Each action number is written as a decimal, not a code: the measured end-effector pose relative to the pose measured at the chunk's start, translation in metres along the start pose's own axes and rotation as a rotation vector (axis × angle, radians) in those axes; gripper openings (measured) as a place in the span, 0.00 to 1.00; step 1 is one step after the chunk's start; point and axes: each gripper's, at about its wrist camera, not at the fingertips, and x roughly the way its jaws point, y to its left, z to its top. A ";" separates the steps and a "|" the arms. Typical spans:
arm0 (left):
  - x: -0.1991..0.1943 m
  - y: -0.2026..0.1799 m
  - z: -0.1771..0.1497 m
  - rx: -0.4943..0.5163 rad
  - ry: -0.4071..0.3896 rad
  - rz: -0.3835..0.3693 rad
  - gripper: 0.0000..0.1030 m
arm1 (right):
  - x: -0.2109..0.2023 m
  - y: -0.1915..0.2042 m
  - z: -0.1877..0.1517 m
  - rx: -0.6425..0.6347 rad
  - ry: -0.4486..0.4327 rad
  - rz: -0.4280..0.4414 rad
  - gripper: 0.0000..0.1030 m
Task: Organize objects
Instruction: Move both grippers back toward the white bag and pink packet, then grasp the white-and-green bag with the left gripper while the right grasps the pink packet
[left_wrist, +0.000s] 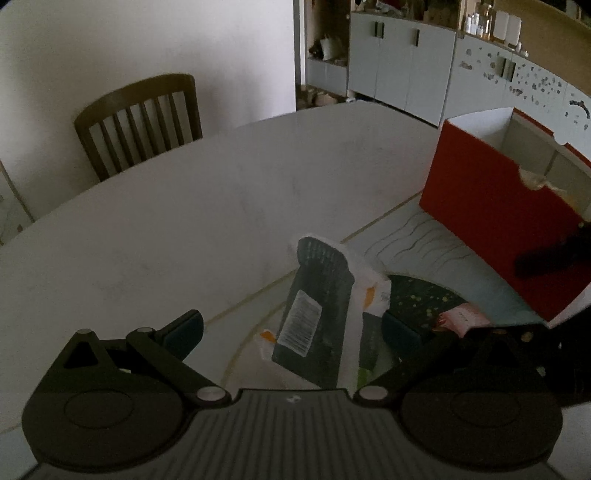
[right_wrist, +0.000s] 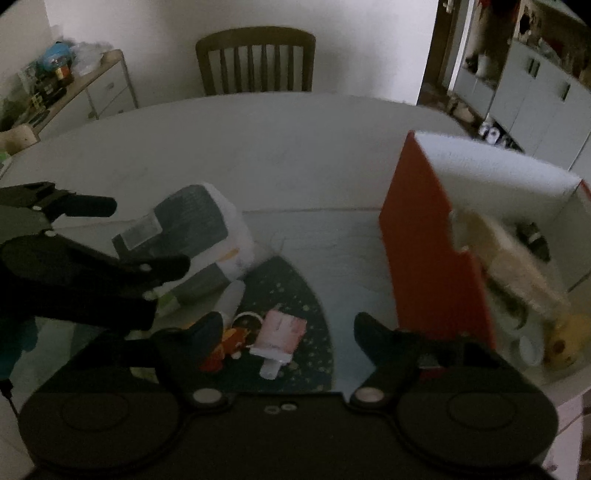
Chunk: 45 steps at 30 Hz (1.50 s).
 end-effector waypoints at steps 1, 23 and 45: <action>0.002 0.000 0.000 -0.001 0.004 -0.004 1.00 | 0.005 -0.002 0.000 0.015 0.017 0.004 0.74; 0.029 -0.001 -0.005 -0.011 0.071 -0.070 0.58 | 0.043 -0.022 0.003 0.239 0.106 0.056 0.38; -0.036 -0.020 -0.011 -0.165 0.072 -0.071 0.27 | -0.012 -0.030 -0.014 0.259 0.048 0.081 0.25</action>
